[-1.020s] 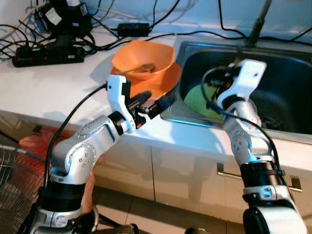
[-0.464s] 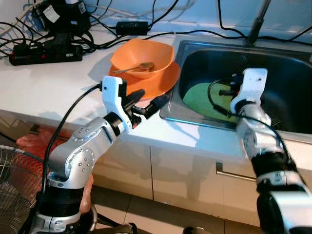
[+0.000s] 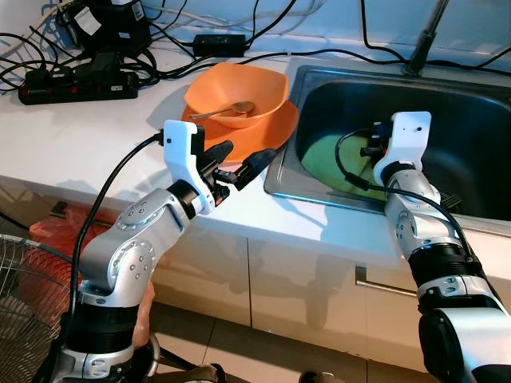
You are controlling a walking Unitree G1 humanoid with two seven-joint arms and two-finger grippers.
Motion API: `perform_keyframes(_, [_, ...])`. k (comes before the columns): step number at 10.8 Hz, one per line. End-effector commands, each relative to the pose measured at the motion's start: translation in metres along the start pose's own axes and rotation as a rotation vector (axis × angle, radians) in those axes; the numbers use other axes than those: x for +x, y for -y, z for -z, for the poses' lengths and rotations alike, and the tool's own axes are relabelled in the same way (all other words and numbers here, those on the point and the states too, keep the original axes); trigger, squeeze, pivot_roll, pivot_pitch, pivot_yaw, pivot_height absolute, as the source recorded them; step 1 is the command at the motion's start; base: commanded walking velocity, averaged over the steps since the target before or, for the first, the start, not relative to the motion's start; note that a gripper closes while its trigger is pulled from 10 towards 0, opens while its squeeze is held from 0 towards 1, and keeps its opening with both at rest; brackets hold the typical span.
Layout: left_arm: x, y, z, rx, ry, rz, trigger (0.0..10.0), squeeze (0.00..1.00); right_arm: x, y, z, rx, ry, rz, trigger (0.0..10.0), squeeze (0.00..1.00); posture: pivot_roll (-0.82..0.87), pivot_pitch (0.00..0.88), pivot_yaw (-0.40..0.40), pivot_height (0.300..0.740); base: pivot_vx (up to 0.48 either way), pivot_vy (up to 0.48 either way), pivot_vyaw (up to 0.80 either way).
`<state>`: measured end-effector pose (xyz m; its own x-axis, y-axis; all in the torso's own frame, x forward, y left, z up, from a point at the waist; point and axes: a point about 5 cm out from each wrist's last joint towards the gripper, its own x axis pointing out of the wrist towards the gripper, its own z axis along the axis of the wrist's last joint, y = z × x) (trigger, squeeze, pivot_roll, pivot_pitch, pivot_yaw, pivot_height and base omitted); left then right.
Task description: Kitchen organization
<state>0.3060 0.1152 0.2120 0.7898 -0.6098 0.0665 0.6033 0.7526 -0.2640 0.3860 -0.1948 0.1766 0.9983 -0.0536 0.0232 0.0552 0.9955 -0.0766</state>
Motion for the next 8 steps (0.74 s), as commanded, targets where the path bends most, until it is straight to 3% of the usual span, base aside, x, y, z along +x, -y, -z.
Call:
perform_keyframes(1, [0.001, 0.000, -0.006, 0.019, 0.017, -0.001, 10.0, 1.00, 0.003, -0.005, -0.007, -0.001, 0.019, -0.019, 10.0, 1.00, 0.07, 0.122, 0.042, 0.740, 0.000, 0.000, 0.00])
perform_keyframes(4, [0.002, -0.004, -0.017, 0.055, 0.052, -0.024, 10.0, 1.00, 0.001, -0.010, -0.015, 0.017, 0.064, -0.043, 10.0, 1.00, 0.07, 0.117, 0.039, 0.740, 0.000, 0.000, 0.00])
perform_keyframes(6, [0.002, -0.015, -0.031, 0.139, 0.123, -0.117, 10.0, 1.00, -0.004, -0.018, -0.028, 0.038, 0.129, -0.086, 10.0, 1.00, 0.07, 0.108, 0.033, 0.740, 0.000, 0.000, 0.00])
perform_keyframes(7, [0.001, -0.022, -0.038, 0.150, 0.157, -0.172, 10.0, 1.00, -0.007, -0.024, -0.033, 0.057, 0.146, -0.116, 10.0, 1.00, 0.06, 0.104, 0.029, 0.740, 0.000, 0.000, 0.00])
perform_keyframes(8, [-0.002, -0.041, -0.046, 0.145, 0.199, -0.284, 10.0, 1.00, -0.013, -0.036, -0.040, 0.120, 0.175, -0.187, 10.0, 1.00, 0.06, 0.099, 0.024, 0.740, 0.000, 0.000, 0.00])
